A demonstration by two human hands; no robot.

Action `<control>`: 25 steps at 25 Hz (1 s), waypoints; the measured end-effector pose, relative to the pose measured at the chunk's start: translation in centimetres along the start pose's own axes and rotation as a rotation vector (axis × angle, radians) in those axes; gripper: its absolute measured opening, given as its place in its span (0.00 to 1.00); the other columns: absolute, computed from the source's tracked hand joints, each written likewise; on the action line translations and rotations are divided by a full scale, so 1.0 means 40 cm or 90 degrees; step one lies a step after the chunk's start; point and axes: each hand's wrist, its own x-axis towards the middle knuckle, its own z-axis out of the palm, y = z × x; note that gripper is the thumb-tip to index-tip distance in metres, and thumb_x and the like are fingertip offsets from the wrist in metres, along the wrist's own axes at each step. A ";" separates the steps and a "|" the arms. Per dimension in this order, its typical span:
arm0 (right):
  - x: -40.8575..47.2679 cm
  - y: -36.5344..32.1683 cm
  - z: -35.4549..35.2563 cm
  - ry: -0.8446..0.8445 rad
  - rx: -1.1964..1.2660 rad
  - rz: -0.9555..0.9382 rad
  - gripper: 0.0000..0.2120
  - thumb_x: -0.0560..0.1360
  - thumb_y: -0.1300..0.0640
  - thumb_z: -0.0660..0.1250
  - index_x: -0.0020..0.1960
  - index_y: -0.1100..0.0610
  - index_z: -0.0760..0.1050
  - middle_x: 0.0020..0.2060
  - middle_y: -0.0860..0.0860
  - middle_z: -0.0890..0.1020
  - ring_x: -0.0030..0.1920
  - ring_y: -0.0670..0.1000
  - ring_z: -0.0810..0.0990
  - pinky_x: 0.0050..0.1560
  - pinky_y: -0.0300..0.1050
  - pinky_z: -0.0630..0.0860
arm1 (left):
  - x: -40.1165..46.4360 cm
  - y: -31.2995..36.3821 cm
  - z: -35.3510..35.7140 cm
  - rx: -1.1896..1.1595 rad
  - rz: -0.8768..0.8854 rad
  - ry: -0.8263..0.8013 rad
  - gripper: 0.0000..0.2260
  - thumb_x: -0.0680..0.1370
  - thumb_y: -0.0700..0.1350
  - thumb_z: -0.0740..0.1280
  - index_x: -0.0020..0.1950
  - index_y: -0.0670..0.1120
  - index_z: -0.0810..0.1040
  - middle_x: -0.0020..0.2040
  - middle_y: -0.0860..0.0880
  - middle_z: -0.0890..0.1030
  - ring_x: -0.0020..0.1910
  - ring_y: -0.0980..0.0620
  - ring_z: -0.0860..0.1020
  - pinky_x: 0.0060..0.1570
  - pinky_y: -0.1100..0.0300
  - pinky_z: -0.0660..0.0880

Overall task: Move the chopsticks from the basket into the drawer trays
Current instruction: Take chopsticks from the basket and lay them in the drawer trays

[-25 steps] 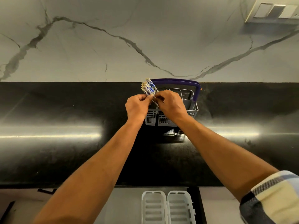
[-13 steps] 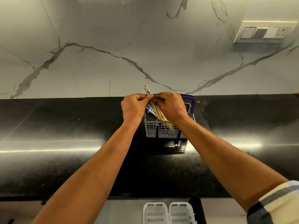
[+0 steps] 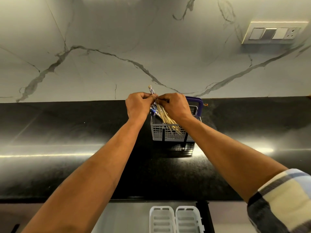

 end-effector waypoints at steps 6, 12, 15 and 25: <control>0.024 -0.076 -0.085 0.048 0.078 -0.036 0.11 0.77 0.55 0.70 0.57 0.56 0.83 0.50 0.51 0.87 0.47 0.48 0.85 0.54 0.45 0.82 | 0.018 0.093 -0.049 -0.015 0.140 0.020 0.14 0.74 0.50 0.74 0.57 0.45 0.84 0.44 0.50 0.87 0.39 0.57 0.85 0.45 0.59 0.83; 0.056 -0.169 -0.188 0.079 0.179 -0.078 0.08 0.76 0.56 0.71 0.54 0.55 0.85 0.47 0.50 0.87 0.47 0.48 0.85 0.55 0.49 0.82 | 0.032 0.229 -0.119 -0.090 0.202 0.002 0.10 0.75 0.49 0.73 0.54 0.46 0.86 0.45 0.50 0.87 0.43 0.56 0.85 0.46 0.55 0.84; 0.023 -0.203 -0.235 0.067 0.224 -0.110 0.07 0.77 0.58 0.70 0.53 0.58 0.84 0.44 0.51 0.86 0.45 0.49 0.84 0.54 0.47 0.82 | 0.007 0.283 -0.155 -0.151 0.195 -0.031 0.10 0.75 0.47 0.73 0.55 0.45 0.85 0.46 0.49 0.87 0.42 0.56 0.86 0.41 0.60 0.82; -0.328 -0.082 -0.207 -0.181 0.426 0.101 0.09 0.76 0.59 0.68 0.49 0.65 0.82 0.40 0.56 0.86 0.42 0.52 0.86 0.44 0.41 0.82 | -0.206 0.176 -0.151 -0.152 0.091 -0.254 0.23 0.74 0.44 0.74 0.68 0.53 0.75 0.46 0.50 0.87 0.43 0.55 0.86 0.48 0.61 0.82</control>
